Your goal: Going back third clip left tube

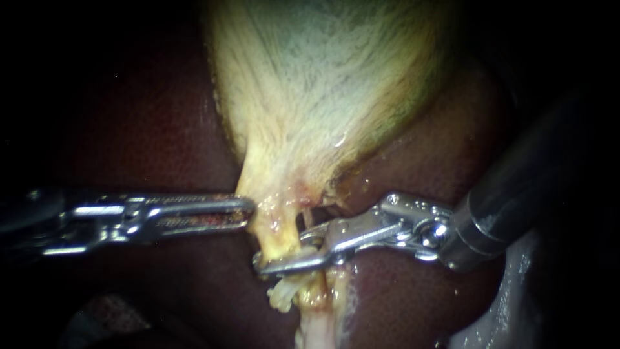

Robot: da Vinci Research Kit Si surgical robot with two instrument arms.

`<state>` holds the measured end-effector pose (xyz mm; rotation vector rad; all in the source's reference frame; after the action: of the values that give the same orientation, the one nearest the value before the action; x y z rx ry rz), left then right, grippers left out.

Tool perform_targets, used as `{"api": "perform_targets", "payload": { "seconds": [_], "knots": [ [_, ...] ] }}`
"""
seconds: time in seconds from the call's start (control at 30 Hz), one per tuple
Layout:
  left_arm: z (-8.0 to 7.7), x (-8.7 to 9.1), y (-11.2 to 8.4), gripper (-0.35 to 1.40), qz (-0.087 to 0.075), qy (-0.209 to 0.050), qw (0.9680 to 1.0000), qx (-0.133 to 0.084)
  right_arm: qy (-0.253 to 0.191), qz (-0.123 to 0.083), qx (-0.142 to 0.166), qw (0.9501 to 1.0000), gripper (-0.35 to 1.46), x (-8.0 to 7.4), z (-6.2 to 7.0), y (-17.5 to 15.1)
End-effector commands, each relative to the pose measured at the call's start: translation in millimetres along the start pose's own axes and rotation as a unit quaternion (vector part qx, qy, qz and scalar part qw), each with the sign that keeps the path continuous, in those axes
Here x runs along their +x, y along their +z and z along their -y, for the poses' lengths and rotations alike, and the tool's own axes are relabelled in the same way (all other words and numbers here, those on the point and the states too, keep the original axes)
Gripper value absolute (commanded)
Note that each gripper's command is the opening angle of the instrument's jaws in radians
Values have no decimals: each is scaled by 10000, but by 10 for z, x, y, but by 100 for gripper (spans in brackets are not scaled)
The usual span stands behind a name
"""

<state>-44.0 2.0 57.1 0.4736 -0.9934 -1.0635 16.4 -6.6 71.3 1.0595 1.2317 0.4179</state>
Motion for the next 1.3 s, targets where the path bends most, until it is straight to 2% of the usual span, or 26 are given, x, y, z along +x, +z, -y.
{"api": "perform_targets", "payload": {
  "seconds": [0.03, 0.2, 0.23, 0.3, 0.47, 0.5, 0.63, 0.83, 1.13, 1.3],
  "knots": [
    [0, 0, 0, -35, -1, 1, 10000, 1, 0, 0, 1, 10000, -35, 0, 0, 1],
    [0, 0, -1, -35, -1, 1, 10000, 2, 0, 0, 1, 10000, -35, 0, 1, 2],
    [0, 0, -1, -35, -1, 1, 10000, 2, -29, -1, -1, 10000, -19, 0, 1, 2],
    [0, 0, -1, -35, -1, 1, 10000, 2, -354, 1, -9, 9994, 4, 1, -1, 4],
    [0, 0, -1, -35, -1, 1, 10000, 2, -944, -53, -169, 9954, 43, 2, -7, 6],
    [0, 0, -1, -35, -1, 1, 10000, 2, -1002, -64, -201, 9947, 46, 2, -8, 6],
    [0, 0, -1, -35, -1, 2, 10000, 3, -1255, -78, -263, 9917, 52, 3, -13, 3],
    [0, 1, -3, -35, -3, 3, 10000, 6, -1285, -74, -255, 9914, 53, 0, -13, -4],
    [-1, 2, -7, -35, -8, 7, 10000, 15, -1294, -97, -318, 9910, 53, -16, 5, -43],
    [-2, 2, -7, -35, -9, 7, 10000, 17, -1240, -152, -439, 9912, 53, -19, 18, -71]
  ]
}}
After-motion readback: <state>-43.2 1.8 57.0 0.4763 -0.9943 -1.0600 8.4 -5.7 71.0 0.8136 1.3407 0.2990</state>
